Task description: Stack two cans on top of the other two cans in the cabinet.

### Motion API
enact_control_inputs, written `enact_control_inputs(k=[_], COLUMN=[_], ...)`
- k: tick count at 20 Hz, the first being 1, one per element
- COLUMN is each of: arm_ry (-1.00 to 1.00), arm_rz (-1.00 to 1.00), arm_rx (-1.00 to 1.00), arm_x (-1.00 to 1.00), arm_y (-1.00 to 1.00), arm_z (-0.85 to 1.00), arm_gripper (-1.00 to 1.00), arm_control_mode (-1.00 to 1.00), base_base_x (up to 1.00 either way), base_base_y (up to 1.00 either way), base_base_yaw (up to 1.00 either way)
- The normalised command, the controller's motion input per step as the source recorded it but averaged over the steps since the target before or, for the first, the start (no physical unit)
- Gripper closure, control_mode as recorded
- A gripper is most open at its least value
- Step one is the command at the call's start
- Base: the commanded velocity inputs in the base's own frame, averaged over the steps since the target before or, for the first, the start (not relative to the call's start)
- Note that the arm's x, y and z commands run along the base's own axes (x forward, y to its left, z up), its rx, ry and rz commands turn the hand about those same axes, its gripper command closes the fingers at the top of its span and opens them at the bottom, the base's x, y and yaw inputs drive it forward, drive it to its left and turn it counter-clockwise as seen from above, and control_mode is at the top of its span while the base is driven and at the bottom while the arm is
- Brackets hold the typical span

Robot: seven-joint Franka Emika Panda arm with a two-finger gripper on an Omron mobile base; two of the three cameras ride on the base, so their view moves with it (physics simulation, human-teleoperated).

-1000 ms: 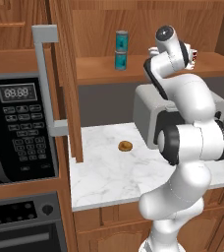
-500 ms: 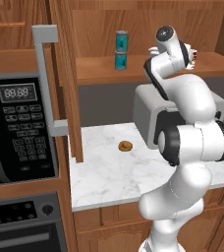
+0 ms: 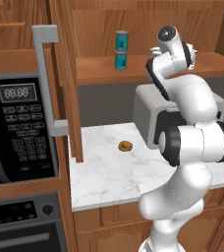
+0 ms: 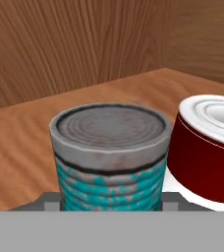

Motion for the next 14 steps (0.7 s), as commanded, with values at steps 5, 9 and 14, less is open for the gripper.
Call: enact_control_inputs(k=[5,9,14], arm_ry=[-0.04,-0.01,-0.16], arm_rz=[0.01,0.03,0.03], arm_rx=[0.01,0.00,-0.03], arm_x=[-0.44,-0.35,-0.22], arm_y=[0.20,0.24,0.05], arm_z=[0.06,0.19,0.26], arm_gripper=[1.00,1.00,1.00], arm_control_mode=[-1.00,-1.00,-1.00], base_base_x=[0.00,0.00,0.00], base_base_y=[0.00,0.00,0.00], base_base_yaw=[0.00,0.00,0.00])
